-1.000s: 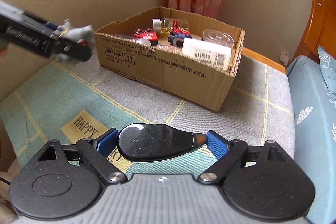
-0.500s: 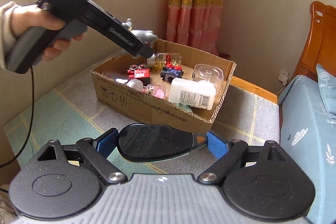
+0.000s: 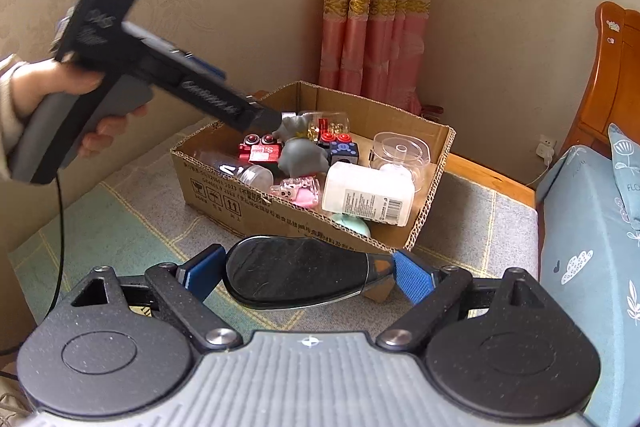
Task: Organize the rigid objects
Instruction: 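Drop the grey cat into the box with the left tool while the right drops the black case there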
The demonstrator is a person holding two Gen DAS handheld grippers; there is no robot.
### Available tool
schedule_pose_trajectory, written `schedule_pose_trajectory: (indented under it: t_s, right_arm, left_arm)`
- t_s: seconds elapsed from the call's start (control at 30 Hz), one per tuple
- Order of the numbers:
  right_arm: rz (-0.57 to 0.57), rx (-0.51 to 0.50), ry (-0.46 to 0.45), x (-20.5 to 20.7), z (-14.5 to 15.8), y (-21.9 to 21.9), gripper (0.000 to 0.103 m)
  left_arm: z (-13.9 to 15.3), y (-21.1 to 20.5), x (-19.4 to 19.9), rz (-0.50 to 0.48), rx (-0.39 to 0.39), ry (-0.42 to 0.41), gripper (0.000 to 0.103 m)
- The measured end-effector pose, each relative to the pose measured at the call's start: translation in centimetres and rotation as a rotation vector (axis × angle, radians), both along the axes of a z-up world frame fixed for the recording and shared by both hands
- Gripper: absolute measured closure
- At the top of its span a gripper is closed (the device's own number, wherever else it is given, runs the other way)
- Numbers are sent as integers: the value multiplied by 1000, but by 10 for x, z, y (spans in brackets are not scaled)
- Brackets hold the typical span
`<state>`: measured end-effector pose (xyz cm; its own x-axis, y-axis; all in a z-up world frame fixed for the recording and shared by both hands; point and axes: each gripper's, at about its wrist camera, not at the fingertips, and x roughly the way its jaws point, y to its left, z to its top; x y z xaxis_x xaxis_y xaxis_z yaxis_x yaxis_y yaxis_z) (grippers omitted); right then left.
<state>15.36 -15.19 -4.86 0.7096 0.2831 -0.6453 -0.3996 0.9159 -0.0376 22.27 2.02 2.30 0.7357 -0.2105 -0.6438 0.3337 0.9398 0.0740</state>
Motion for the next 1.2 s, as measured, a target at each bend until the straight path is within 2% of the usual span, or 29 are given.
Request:
schedule_pose_trajectory:
  t_s: [0.13, 0.37, 0.53, 0.8, 0.97, 1.07, 1.2]
  right_arm:
    - [13, 4, -3, 7, 6, 4, 10]
    - [16, -3, -5, 31, 18, 6, 10]
    - [-18, -4, 8, 63, 26, 3, 10]
    - [-90, -33, 99, 127, 23, 7, 10]
    - [-122, -37, 163, 152, 17, 13, 10]
    - [-143, -60, 188, 164, 11, 18, 10]
    - [-162, -76, 231, 174, 4, 20, 10]
  left_arm:
    - [-2, 19, -26, 39, -49, -7, 8]
    - [-8, 38, -57, 156, -51, -24, 7]
    - [-11, 49, -78, 224, -85, -37, 7]
    - [-15, 61, -89, 261, -104, -32, 7]
    - [-16, 63, -96, 296, -78, -45, 7]
    - [-20, 63, -97, 322, -33, -57, 1]
    - [-20, 67, -99, 315, -61, -56, 1]
